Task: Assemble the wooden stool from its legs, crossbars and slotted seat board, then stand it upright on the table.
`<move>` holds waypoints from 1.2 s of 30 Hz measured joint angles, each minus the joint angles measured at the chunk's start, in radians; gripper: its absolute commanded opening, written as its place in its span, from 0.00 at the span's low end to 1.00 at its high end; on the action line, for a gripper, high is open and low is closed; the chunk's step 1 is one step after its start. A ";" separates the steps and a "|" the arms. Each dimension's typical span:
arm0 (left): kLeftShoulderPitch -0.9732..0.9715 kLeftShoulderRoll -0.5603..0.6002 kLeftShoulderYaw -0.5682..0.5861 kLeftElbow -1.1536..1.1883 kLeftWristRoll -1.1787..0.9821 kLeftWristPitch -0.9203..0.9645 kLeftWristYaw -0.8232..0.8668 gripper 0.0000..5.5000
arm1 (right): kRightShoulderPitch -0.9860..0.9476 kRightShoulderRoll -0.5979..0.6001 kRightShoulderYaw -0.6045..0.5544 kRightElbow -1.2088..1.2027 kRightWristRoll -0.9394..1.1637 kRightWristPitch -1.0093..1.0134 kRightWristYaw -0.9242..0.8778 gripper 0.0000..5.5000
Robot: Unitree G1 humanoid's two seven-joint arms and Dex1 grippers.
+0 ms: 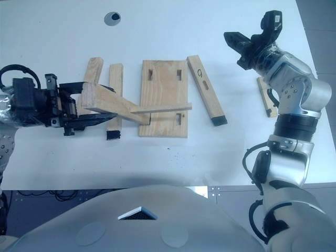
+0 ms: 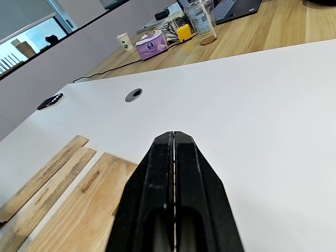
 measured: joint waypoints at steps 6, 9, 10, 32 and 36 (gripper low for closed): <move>-0.093 0.000 -0.093 0.028 0.035 0.004 0.113 0.36 | 0.013 0.037 -0.013 -0.006 0.001 -0.008 -0.027 0.00; -0.136 0.000 -0.128 0.041 0.050 0.010 0.164 0.36 | 0.014 0.070 -0.032 -0.007 0.001 -0.018 -0.042 0.00; -0.147 0.000 -0.135 0.045 0.052 0.016 0.174 0.43 | 0.015 0.071 -0.032 -0.007 0.001 -0.021 -0.044 0.00; 0.036 -0.099 0.012 0.190 0.481 0.619 0.582 0.67 | 0.055 0.110 -0.076 -0.030 0.023 -0.100 -0.125 0.00; 0.062 -0.102 0.014 0.205 0.504 0.648 0.581 0.56 | 0.052 0.110 -0.074 -0.025 0.022 -0.117 -0.133 0.00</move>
